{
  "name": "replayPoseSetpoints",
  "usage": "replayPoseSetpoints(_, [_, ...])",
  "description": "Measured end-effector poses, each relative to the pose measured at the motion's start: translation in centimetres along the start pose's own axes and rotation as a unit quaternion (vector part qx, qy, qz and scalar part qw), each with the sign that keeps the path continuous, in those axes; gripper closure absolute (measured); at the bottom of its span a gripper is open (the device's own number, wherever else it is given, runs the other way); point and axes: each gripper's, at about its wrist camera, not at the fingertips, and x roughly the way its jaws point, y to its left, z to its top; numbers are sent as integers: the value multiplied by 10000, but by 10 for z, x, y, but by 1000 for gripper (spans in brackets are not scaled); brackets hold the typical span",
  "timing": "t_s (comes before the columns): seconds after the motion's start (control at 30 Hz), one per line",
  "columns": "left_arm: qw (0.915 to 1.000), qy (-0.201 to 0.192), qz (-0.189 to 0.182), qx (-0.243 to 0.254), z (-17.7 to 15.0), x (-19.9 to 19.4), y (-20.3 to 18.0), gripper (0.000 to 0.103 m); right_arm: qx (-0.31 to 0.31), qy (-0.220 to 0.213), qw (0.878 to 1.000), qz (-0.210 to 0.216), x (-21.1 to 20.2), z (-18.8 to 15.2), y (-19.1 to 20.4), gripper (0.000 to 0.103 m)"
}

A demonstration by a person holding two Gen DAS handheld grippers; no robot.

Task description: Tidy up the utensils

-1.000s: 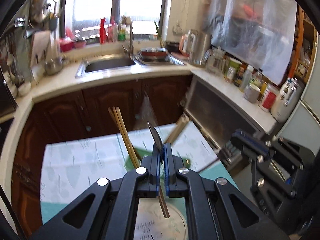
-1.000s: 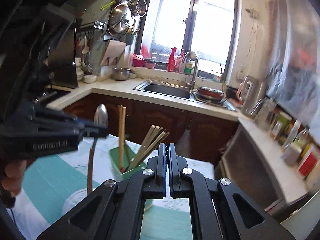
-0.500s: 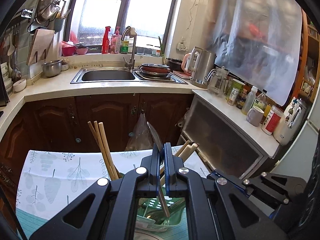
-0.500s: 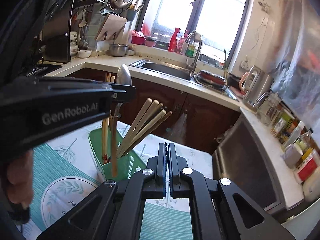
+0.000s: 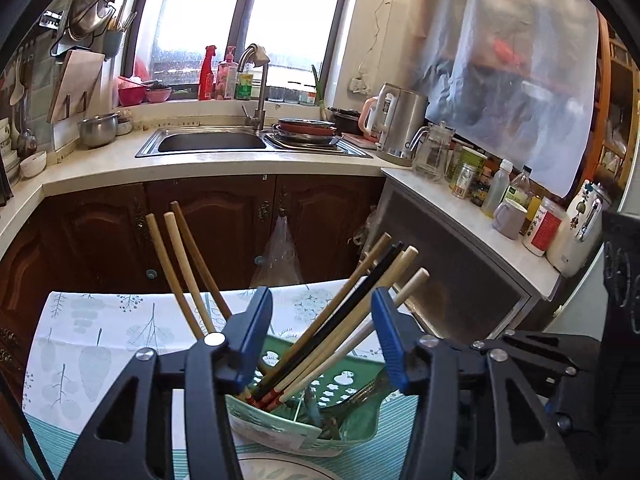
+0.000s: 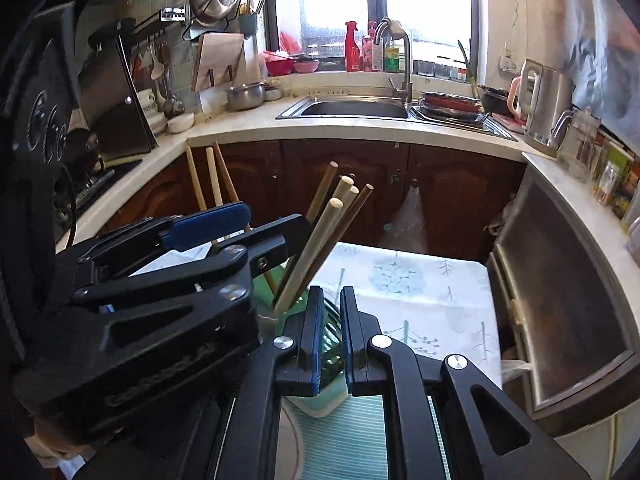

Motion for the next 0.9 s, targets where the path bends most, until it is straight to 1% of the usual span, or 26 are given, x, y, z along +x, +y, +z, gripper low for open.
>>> replayPoseSetpoints(0.03, [10000, -3, -30, -42, 1, -4, 2, 50, 37, -21, 10000, 19, 0, 0, 0, 93])
replayPoseSetpoints(0.1, [9999, 16, -81, -142, 3, -11, 5, 41, 82, -61, 9999, 47, -4, 2, -1, 92])
replayPoseSetpoints(0.13, [9997, 23, -90, -204, 3, -15, 8, 40, 92, -85, 9999, 71, -4, 2, -1, 92])
replayPoseSetpoints(0.17, [9996, 27, -107, -242, 3, -19, 10, 38, 96, -101, 9999, 79, -9, 1, 2, 92])
replayPoseSetpoints(0.33, [9991, 154, -169, -349, 1, -39, 15, 37, 153, -152, 9996, 201, -37, -5, 12, 91])
replayPoseSetpoints(0.4, [9990, 211, -175, -345, 0, -50, 16, 31, 209, -193, 9993, 247, -51, -6, 14, 90])
replayPoseSetpoints(0.43, [9990, 225, -162, -339, 0, -57, 17, 28, 246, -212, 9991, 274, -57, -6, 14, 88])
replayPoseSetpoints(0.5, [9991, 251, -119, -306, -2, -69, 16, 19, 300, -242, 9988, 293, -74, -11, 19, 82])
replayPoseSetpoints(0.57, [9992, 276, -95, -274, -6, -86, 17, 15, 388, -258, 9985, 285, -91, -19, 23, 76])
replayPoseSetpoints(0.63, [9991, 329, -66, -248, -13, -104, 15, 14, 560, -265, 9976, 295, -111, -32, 29, 66])
replayPoseSetpoints(0.67, [9990, 366, -27, -243, -18, -113, 15, 10, 635, -268, 9972, 301, -121, -40, 33, 64])
replayPoseSetpoints(0.7, [9989, 393, 45, -262, -23, -122, 15, 2, 746, -265, 9963, 330, -131, -49, 35, 63])
replayPoseSetpoints(0.73, [9986, 417, 127, -284, -28, -130, 15, 1, 855, -246, 9954, 367, -140, -59, 38, 62])
replayPoseSetpoints(0.77, [9982, 464, 234, -308, -36, -139, 16, 1, 919, -232, 9948, 381, -147, -68, 37, 60])
replayPoseSetpoints(0.8, [9975, 534, 300, -338, -43, -146, 17, 1, 994, -223, 9941, 383, -156, -79, 39, 57])
replayPoseSetpoints(0.83, [9966, 629, 372, -380, -51, -153, 18, 1, 1053, -216, 9936, 353, -164, -90, 42, 53])
replayPoseSetpoints(0.9, [9932, 856, 609, -493, -71, -164, 20, 1, 1061, -204, 9938, 248, -179, -118, 52, 48])
